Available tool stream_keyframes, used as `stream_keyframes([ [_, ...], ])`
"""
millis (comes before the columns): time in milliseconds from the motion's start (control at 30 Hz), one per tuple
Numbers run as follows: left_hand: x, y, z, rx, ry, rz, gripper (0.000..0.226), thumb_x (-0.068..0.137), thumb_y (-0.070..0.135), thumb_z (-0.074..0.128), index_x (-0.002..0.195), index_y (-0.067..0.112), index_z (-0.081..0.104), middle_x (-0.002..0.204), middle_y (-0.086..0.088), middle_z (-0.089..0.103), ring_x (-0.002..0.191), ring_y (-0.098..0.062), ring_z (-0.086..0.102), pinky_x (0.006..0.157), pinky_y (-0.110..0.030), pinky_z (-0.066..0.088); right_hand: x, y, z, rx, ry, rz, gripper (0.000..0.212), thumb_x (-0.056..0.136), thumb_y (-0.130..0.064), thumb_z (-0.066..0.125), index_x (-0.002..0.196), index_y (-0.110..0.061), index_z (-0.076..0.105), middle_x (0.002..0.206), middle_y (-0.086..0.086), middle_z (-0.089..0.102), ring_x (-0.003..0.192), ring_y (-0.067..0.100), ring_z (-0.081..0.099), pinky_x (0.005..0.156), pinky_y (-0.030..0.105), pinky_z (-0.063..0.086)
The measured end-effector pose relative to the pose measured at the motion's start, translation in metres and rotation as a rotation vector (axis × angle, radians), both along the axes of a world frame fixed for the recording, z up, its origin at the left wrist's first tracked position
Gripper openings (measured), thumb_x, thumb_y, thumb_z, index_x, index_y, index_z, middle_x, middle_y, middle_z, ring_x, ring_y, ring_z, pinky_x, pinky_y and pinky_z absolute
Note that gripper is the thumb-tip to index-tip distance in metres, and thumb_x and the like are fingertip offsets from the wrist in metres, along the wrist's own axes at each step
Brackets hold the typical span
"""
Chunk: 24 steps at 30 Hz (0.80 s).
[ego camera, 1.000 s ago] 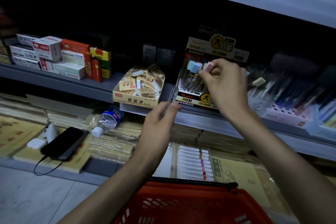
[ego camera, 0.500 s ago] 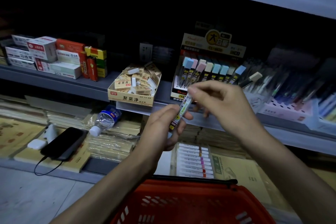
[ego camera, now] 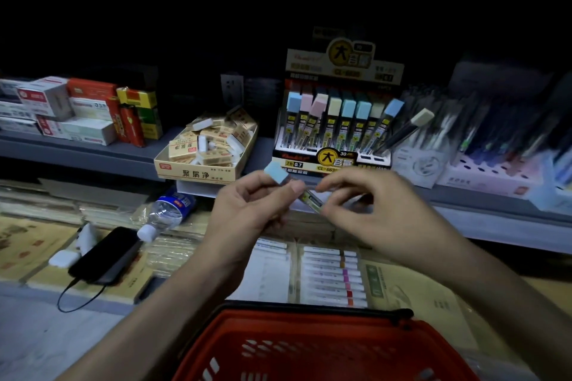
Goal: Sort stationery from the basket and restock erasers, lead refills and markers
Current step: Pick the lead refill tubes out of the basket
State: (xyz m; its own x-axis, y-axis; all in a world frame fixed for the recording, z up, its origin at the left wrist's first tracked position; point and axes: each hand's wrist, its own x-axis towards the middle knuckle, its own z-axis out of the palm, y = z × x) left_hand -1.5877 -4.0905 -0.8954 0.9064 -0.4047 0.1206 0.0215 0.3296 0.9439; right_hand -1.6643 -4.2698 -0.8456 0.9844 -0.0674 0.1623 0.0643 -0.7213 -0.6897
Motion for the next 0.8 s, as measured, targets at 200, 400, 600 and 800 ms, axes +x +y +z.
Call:
stream_keyframes([
  [200,-0.003,-0.013,-0.002,0.018,-0.040,-0.019,0.033,0.078,0.018,0.078,0.106,0.001,0.073,0.083,-0.009,0.075,0.069,-0.013,0.066,0.067,-0.027,0.050,0.008,-0.001,-0.012,-0.089,-0.153,-0.027,0.011,0.089,-0.022,0.078,0.089,-0.030,0.071,0.075,-0.011,0.064,0.067,0.007,0.059,0.058,0.022,0.046],
  [400,-0.002,0.000,0.000,0.032,-0.029,0.012,0.026,0.088,0.022,0.069,0.112,0.015,0.076,0.093,-0.009,0.076,0.078,-0.020,0.069,0.074,-0.029,0.055,0.020,-0.014,0.011,0.082,-0.420,-0.232,0.010,0.091,-0.027,0.075,0.100,-0.026,0.069,0.089,-0.015,0.073,0.081,0.002,0.069,0.075,0.030,0.061],
  [600,0.001,0.011,-0.004,0.090,-0.024,0.055,0.014,0.096,0.013,0.064,0.105,0.012,0.075,0.082,-0.008,0.073,0.070,-0.017,0.065,0.062,-0.021,0.053,0.054,-0.015,0.015,0.014,-0.426,-0.254,0.009,0.095,-0.026,0.071,0.101,-0.019,0.070,0.092,-0.007,0.072,0.085,0.007,0.068,0.081,0.043,0.058],
  [800,0.000,0.014,-0.001,0.085,0.014,0.069,0.011,0.096,0.015,0.065,0.101,0.014,0.075,0.080,-0.006,0.072,0.068,-0.017,0.063,0.063,-0.026,0.050,0.070,-0.010,0.011,-0.165,-0.383,-0.300,0.020,0.096,-0.030,0.070,0.089,-0.011,0.066,0.078,0.001,0.067,0.070,0.014,0.063,0.066,0.043,0.055],
])
